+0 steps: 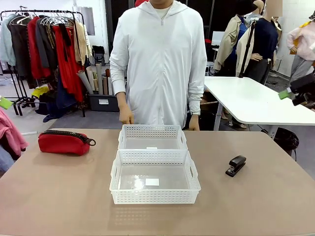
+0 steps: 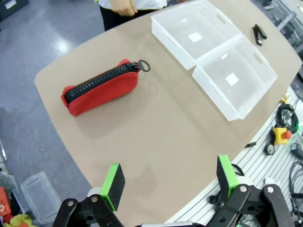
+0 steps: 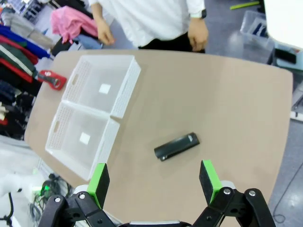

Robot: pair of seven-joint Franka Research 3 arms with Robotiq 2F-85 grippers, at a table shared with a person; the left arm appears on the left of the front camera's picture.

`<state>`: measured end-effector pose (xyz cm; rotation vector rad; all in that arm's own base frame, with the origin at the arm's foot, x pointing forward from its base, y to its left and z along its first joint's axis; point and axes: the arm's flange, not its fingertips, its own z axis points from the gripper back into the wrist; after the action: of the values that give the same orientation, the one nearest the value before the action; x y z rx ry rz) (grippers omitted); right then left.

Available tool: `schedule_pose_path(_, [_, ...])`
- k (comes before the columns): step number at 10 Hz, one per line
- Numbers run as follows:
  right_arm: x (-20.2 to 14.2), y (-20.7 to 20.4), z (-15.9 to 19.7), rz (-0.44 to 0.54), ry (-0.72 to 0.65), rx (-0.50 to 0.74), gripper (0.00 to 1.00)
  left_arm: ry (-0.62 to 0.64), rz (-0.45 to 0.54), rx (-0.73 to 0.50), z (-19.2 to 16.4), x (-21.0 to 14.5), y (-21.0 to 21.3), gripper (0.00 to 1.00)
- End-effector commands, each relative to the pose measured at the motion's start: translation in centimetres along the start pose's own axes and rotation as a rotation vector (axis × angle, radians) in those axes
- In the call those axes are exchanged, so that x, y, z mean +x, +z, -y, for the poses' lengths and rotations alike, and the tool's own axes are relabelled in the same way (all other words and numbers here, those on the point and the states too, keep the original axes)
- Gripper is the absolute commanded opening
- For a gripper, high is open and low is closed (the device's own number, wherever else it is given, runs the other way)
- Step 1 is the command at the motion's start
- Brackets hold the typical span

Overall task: Distribute items into two baskets.
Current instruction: Pick up the Pencil pouch that the person points to.

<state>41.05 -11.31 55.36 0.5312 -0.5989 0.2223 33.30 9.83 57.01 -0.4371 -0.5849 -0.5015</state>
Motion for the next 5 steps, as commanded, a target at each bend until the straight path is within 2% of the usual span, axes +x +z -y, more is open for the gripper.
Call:
schedule_pose_path(1, [-1.6,1.1,0.7,-0.065,0.066,0.039,1.00,-0.032,0.006,-0.028,-0.3,-0.7,0.9,1.00])
schedule_pose_path(5, [-3.1,2.9,2.1,-0.048,0.060,0.077,1.00,-0.087,0.011,-0.062,-0.2,-1.7,2.0,1.00])
